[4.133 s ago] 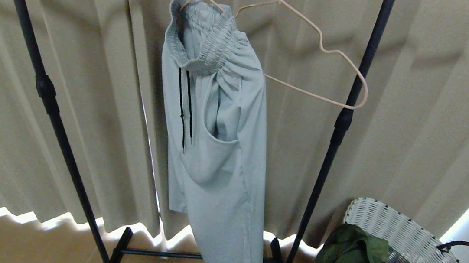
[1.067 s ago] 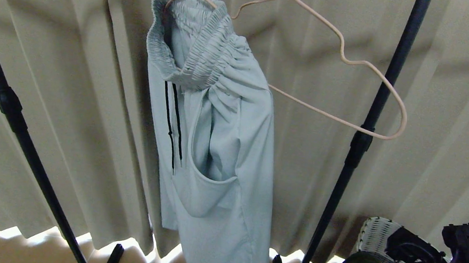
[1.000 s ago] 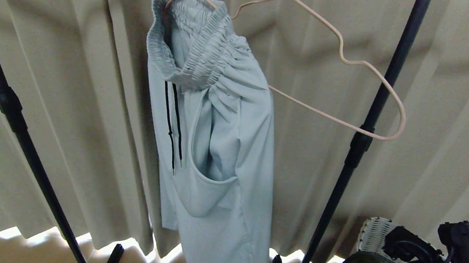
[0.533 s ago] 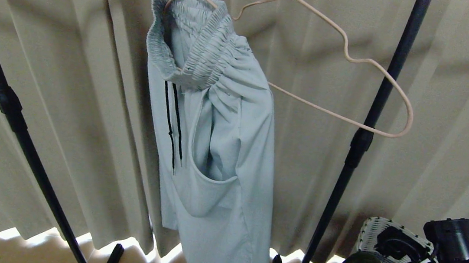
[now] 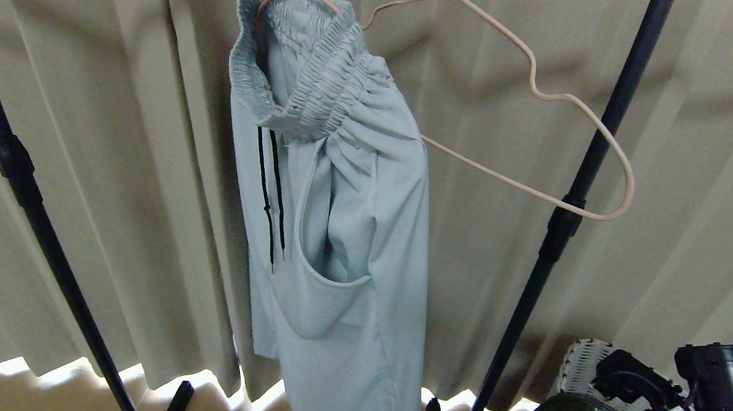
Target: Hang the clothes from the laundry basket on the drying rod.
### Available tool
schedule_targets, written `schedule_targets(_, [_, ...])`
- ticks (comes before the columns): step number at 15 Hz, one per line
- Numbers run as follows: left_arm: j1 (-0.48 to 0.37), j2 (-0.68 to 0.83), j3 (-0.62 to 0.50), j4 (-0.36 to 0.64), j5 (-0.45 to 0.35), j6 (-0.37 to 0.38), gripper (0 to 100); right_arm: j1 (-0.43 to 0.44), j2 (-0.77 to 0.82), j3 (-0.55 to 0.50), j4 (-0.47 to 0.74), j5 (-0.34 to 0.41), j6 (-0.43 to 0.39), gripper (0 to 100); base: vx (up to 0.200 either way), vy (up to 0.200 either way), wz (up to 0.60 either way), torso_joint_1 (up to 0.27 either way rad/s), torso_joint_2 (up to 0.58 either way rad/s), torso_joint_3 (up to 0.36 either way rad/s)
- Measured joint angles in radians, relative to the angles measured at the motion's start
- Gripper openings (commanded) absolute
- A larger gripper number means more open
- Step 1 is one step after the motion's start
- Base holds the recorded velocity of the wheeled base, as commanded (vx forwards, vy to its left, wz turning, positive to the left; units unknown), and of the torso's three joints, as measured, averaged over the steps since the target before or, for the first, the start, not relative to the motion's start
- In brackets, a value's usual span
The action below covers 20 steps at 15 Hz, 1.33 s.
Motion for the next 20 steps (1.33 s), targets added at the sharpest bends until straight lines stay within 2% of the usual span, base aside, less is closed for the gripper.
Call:
schedule_targets(3, [0.000, 0.000, 0.000, 0.000, 0.000, 0.000, 100, 0.001, -0.127, 0.017, 0.001, 0.020, 0.023, 0, 0.000, 0.000, 0.00, 0.000, 0.00, 0.000])
schedule_targets(7, [0.000, 0.000, 0.000, 0.000, 0.000, 0.000, 100, 0.006, -0.352, 0.019, 0.001, 0.104, 0.048, 0, 0.000, 0.000, 0.00, 0.000, 0.00, 0.000])
schedule_targets(11, [0.000, 0.000, 0.000, 0.000, -0.001, 0.003, 100, 0.010, -0.586, -0.009, 0.003, 0.225, 0.049, 0, 0.000, 0.000, 0.00, 0.000, 0.00, 0.000])
schedule_targets(13, [0.000, 0.000, 0.000, 0.000, 0.000, 0.002, 100, 0.011, -0.669, -0.016, 0.014, 0.238, 0.049, 0, 0.000, 0.000, 0.00, 0.000, 0.00, 0.000])
schedule_targets(20, [0.000, 0.000, 0.000, 0.000, 0.012, 0.003, 100, 0.011, -0.754, 0.000, 0.017, 0.240, 0.047, 0, -0.200, 0.000, 0.00, 0.002, 0.00, 0.000])
